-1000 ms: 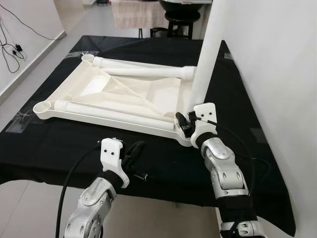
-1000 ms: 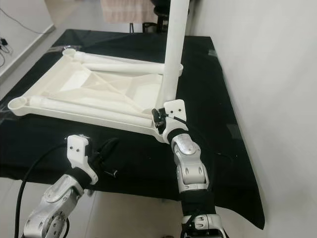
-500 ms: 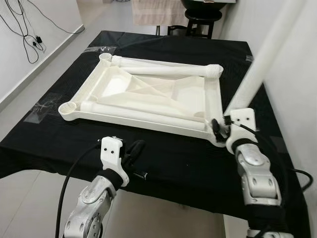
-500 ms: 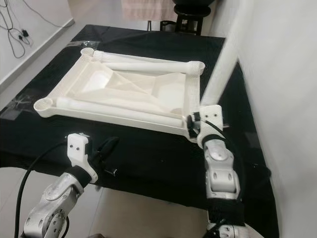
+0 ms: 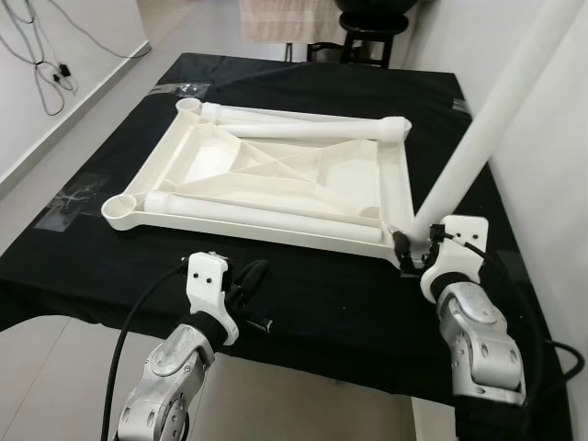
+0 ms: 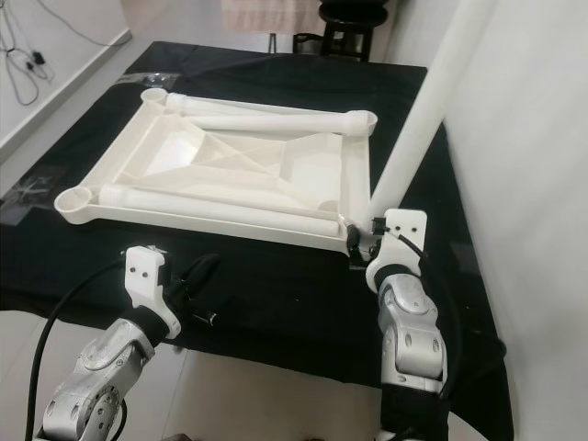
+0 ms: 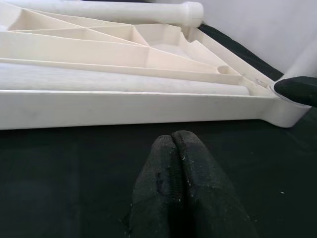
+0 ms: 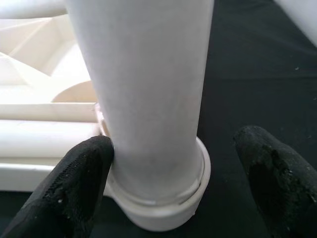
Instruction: Building children table
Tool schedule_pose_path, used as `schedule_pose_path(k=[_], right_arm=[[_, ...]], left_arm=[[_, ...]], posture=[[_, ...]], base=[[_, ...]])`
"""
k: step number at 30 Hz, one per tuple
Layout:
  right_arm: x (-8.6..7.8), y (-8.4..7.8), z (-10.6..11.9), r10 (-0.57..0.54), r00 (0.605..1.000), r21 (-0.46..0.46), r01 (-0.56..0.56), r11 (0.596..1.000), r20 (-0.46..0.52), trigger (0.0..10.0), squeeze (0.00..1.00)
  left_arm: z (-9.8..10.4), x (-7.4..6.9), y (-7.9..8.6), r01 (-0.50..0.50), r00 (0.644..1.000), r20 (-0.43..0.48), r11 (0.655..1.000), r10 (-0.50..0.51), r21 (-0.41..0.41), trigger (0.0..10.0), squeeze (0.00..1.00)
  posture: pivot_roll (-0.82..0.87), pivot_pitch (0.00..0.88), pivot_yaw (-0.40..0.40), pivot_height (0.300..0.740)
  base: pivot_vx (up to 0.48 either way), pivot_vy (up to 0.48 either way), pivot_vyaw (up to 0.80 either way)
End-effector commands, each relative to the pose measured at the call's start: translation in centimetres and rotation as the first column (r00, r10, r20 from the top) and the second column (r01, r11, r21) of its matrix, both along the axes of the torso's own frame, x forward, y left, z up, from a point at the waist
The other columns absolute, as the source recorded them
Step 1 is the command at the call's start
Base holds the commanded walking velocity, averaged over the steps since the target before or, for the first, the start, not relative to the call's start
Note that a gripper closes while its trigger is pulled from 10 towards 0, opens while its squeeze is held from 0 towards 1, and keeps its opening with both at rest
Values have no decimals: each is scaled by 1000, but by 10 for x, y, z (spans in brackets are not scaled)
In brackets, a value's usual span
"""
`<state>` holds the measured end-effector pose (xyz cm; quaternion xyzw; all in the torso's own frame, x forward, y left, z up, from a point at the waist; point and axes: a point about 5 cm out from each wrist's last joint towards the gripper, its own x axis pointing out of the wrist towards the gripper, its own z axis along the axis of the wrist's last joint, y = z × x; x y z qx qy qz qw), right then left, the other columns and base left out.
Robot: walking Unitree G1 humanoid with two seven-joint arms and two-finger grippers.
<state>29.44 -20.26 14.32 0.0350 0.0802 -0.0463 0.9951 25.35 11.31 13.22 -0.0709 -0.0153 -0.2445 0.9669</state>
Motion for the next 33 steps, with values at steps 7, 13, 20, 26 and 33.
schedule_pose_path(k=[7, 13, 20, 26, 33], right_arm=[[-35, 10, 12, 230, 967, 23, -234, 972, 110, 10000, 0], [-52, 38, 8, 465, 880, -37, -464, 885, 100, 10000, 0], [-52, 50, 11, 535, 835, -15, -538, 843, 132, 10000, 0], [-44, 52, 12, 527, 837, -30, -528, 848, 150, 10000, 0], [-30, 52, 10, 492, 855, -71, -488, 870, 160, 10000, 0]], left_arm=[[0, 2, 10, -103, 995, 9, 989, 103, 103, 10000, 0], [7, 12, 23, -241, 970, 62, 954, 234, 178, 10000, 0], [7, 15, 29, -315, 949, 56, 927, 311, 205, 10000, 0], [6, 14, 33, -365, 931, 67, 898, 360, 245, 10000, 0], [4, 15, 32, -375, 926, 48, 895, 375, 243, 10000, 0]], posture=[[4, 132, -17, 740], [7, 126, -5, 740], [16, 125, -6, 740], [24, 123, -8, 740], [28, 123, -6, 740]], base=[[0, 0, 0], [0, 0, 0], [0, 0, 0], [0, 0, 0], [0, 480, 0]])
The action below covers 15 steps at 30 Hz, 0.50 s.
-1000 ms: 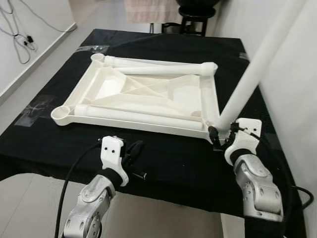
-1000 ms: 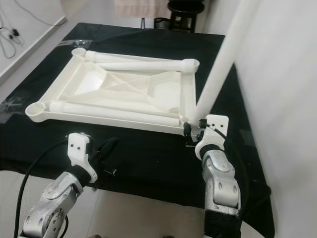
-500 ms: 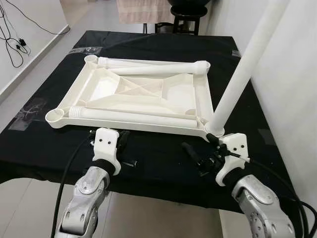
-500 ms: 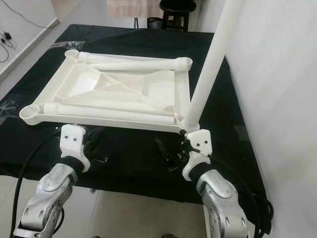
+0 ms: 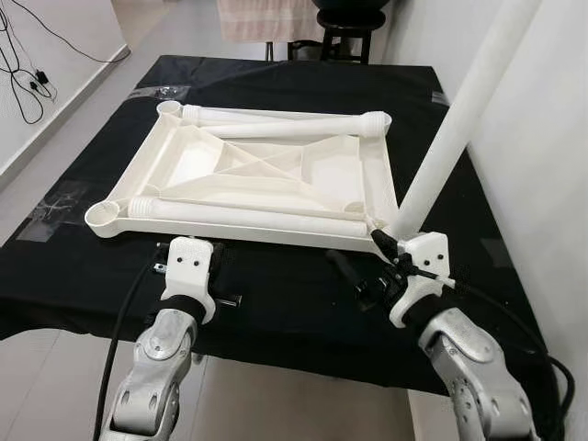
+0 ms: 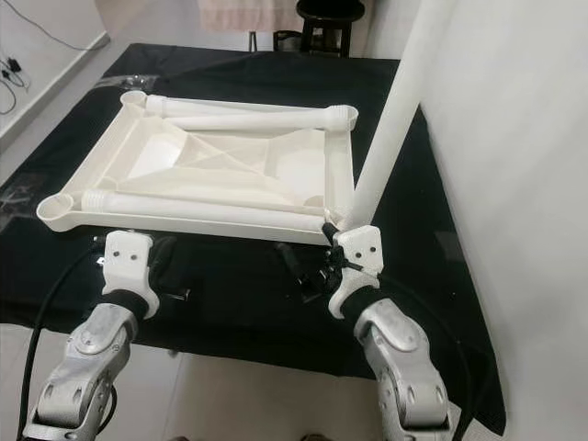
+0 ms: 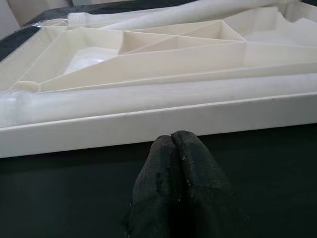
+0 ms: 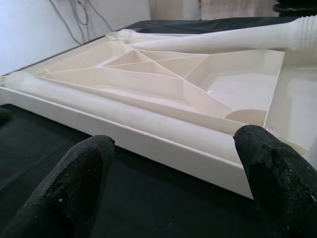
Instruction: Building children table
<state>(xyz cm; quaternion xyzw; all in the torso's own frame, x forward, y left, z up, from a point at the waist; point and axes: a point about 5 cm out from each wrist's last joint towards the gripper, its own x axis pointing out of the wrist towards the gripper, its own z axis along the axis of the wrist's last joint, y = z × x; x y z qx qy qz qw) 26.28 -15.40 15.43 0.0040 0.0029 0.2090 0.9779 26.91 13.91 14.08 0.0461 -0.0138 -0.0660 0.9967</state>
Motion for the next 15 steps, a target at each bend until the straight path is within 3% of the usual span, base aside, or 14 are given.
schedule_pose_path(k=[1, 15], right_arm=[[4, 3, 0, -6, 1000, 1, 6, 1000, 12, 10000, 0], [14, 0, -1, -75, 997, -10, 76, 997, 37, 10000, 0]], left_arm=[[-6, 0, 6, -24, 999, -34, 1000, 24, 17, 10000, 0], [-5, 2, 2, 0, 1000, -26, 1000, 0, 31, 10000, 0]], posture=[[27, 124, -8, 740], [22, 113, -4, 740]], base=[[0, 480, 0], [0, 479, 0]])
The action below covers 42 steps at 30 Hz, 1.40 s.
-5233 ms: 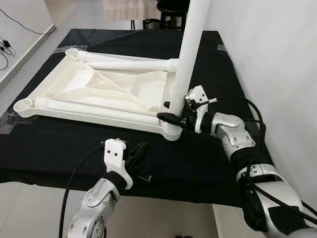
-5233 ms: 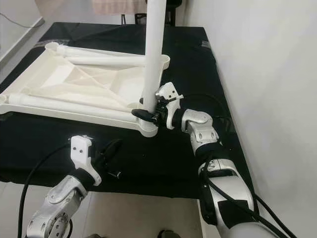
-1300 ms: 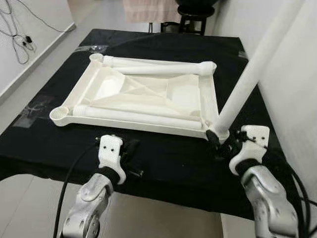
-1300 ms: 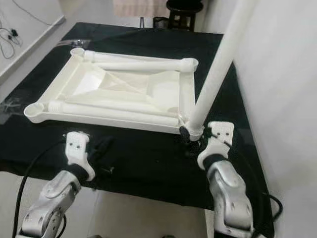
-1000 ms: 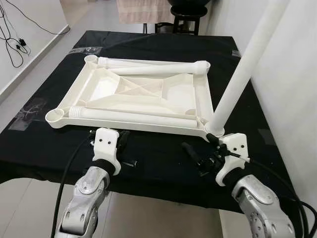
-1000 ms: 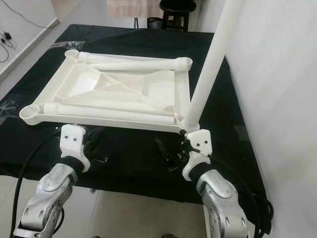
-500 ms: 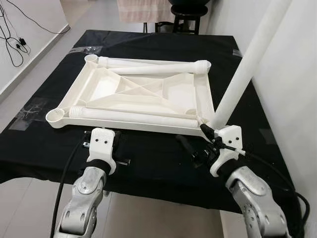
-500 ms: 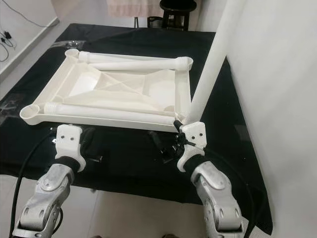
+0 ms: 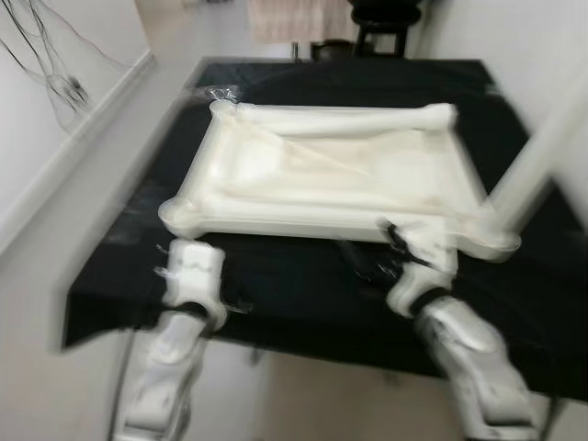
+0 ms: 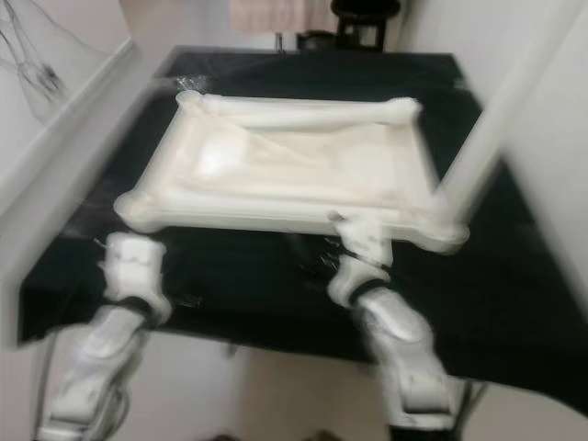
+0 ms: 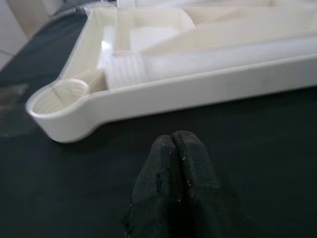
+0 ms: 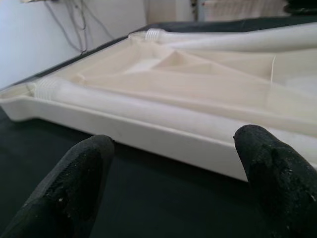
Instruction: Building children table
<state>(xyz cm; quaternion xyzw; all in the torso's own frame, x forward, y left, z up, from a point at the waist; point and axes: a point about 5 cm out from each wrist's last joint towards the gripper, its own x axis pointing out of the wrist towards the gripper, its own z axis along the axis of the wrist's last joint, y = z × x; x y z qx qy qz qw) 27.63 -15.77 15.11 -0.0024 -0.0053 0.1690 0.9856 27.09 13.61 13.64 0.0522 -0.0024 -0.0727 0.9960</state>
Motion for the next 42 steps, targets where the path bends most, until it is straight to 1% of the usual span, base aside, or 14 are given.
schedule_pose_path(k=[1, 5, 11, 14, 16, 18, 20, 22, 24, 25, 28, 31, 35, 42], right_arm=[[2, 3, 2, -9, 1000, -13, 9, 1000, 21, 10000, 0], [14, -3, 2, -103, 994, -37, 104, 994, 26, 10000, 0], [22, -5, -2, -143, 990, -50, 143, 988, 6, 10000, 0], [24, -7, -6, -164, 986, -62, 163, 985, -10, 10000, 0], [27, -9, -7, -190, 982, -67, 188, 980, -16, 10000, 0], [30, -11, -7, -209, 978, -73, 207, 976, -16, 10000, 0], [30, -11, -8, -213, 977, -74, 212, 975, -14, 10000, 0], [32, -12, -8, -239, 971, -83, 237, 968, -12, 10000, 0], [33, -13, -8, -251, 968, -83, 249, 965, -12, 10000, 0], [34, -13, -8, -256, 967, -84, 254, 963, -12, 10000, 0], [35, -13, -10, -259, 966, -84, 257, 963, -15, 10000, 0], [36, -11, -10, -254, 967, -99, 251, 963, -17, 10000, 0], [38, -10, -10, -247, 969, -80, 244, 966, -20, 10000, 0], [40, -9, -9, -238, 971, -80, 236, 968, -19, 10000, 0]], left_arm=[[1, 0, 5, -11, 1000, 1, 1000, 11, 16, 10000, 0], [9, 8, 4, -19, 999, 33, 1000, 19, 3, 10000, 0], [13, 14, 5, -57, 996, 71, 998, 56, 9, 10000, 0], [14, 16, 5, -59, 995, 89, 997, 55, 41, 10000, 0], [17, 17, 8, -113, 986, 133, 991, 103, 70, 10000, 0], [19, 18, 12, -140, 982, 124, 990, 139, -4, 10000, 0], [20, 18, 12, -141, 983, 118, 990, 143, -27, 10000, 0], [26, 19, 15, -172, 967, 200, 984, 160, 43, 10000, 0], [24, 19, 15, -163, 971, 187, 986, 151, 46, 10000, 0], [18, 17, 9, -82, 985, 154, 996, 77, 31, 10000, 0], [7, 14, 2, -28, 993, 113, 999, 24, 28, 10000, 0], [7, 15, -3, 18, 993, 120, 1000, -20, 15, 10000, 0], [8, 19, -5, 64, 992, 112, 996, -58, -55, 10000, 0], [10, 19, -6, 95, 987, 133, 993, -85, -66, 10000, 0]], posture=[[22, 109, -1, 740], [23, 100, 1, 740], [21, 90, -1, 740], [21, 87, -3, 740], [23, 84, -4, 740], [24, 84, -4, 740], [24, 84, -4, 740], [26, 84, -7, 740], [26, 84, -7, 740], [27, 88, -6, 740], [27, 90, -7, 740], [25, 94, -4, 740], [27, 98, -9, 740], [30, 101, -7, 740]], base=[[0, 476, 0], [0, 475, 0], [0, 309, 0], [0, 0, 0], [0, 0, 0], [0, 0, 0], [0, 0, 0], [0, 0, 0], [0, 0, 0], [0, 0, 0], [0, 0, 0], [0, 0, 0], [0, 0, -800], [0, 0, -343]])
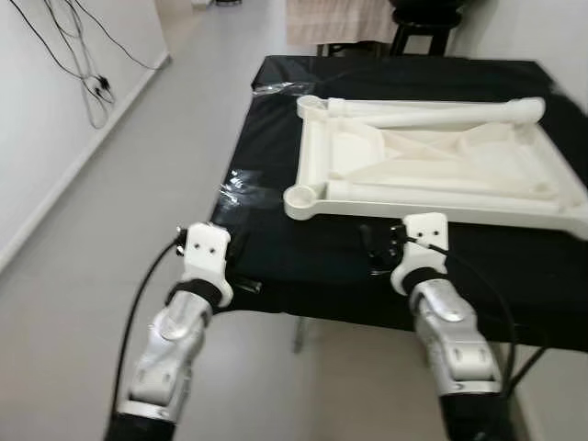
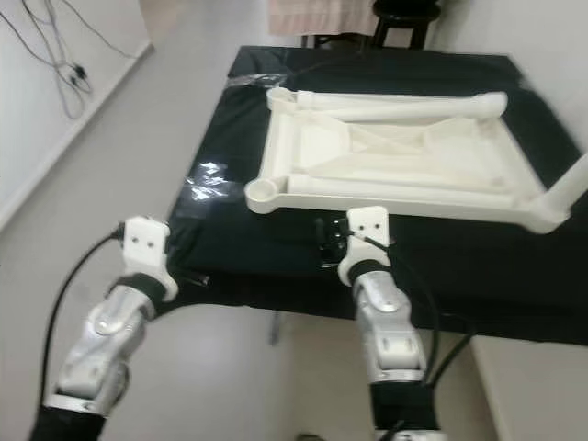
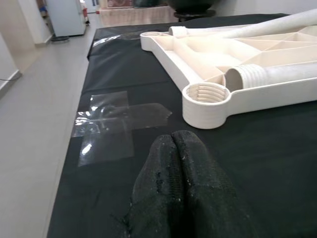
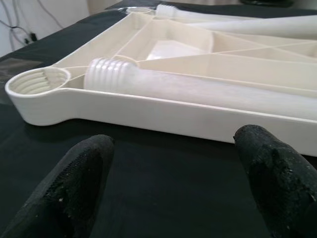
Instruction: Building children table
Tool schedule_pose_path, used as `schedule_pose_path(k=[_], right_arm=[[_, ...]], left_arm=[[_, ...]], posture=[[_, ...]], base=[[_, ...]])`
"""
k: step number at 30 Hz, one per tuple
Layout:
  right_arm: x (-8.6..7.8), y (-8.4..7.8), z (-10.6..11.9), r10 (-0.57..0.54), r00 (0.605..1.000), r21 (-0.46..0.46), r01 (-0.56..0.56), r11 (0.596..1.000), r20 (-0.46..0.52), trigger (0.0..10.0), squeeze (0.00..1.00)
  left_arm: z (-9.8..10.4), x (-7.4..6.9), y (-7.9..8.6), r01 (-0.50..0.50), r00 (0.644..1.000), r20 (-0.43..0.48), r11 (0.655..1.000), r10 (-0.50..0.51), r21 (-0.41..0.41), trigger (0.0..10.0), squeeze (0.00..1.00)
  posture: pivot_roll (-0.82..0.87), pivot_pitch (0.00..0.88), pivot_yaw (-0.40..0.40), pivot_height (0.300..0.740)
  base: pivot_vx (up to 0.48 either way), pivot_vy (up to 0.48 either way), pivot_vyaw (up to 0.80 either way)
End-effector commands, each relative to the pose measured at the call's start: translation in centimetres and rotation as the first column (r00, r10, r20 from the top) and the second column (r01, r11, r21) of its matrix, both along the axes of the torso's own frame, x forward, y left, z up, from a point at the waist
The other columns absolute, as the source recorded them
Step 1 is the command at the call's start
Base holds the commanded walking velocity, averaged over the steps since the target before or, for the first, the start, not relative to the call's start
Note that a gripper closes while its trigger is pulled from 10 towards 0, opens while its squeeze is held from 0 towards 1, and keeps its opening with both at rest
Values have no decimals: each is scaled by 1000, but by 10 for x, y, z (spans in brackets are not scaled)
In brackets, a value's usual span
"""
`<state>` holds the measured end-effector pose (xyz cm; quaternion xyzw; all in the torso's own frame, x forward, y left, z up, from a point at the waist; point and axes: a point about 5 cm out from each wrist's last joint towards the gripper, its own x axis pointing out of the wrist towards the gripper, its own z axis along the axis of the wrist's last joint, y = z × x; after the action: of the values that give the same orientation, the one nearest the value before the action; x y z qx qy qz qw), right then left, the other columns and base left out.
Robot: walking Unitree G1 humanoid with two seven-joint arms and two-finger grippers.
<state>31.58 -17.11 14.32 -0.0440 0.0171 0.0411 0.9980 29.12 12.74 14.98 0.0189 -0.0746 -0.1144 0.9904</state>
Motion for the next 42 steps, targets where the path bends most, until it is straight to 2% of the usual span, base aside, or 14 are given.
schedule_pose_path(k=[1, 9, 15, 18, 42], right_arm=[[1, 4, -1, 20, 1000, 18, -20, 1000, 4, 10000, 0], [1, 6, 1, 31, 999, 36, -32, 999, 23, 10000, 0], [1, 5, 1, 27, 999, 45, -28, 999, 26, 10000, 0], [2, 5, 1, 35, 999, 46, -36, 998, 24, 10000, 0], [2, 7, 0, 53, 998, 65, -54, 996, 24, 10000, 0]], left_arm=[[-3, -1, 3, 6, 1000, 0, 1000, -6, 4, 10000, 0], [-3, 0, 3, 34, 999, 0, 999, -34, -12, 10000, 0], [-3, 0, 2, 60, 998, 2, 998, -60, -15, 10000, 0], [-3, 0, 2, 66, 998, 3, 998, -66, -12, 10000, 0], [-3, 1, 2, 81, 997, 10, 997, -81, 1, 10000, 0]], posture=[[30, 101, -7, 740], [34, 102, -2, 740], [33, 103, 0, 740], [34, 104, -1, 740], [33, 105, -1, 740]], base=[[0, 0, -781], [0, 0, -591], [0, 0, 0], [0, 0, -800], [270, 0, 0]])
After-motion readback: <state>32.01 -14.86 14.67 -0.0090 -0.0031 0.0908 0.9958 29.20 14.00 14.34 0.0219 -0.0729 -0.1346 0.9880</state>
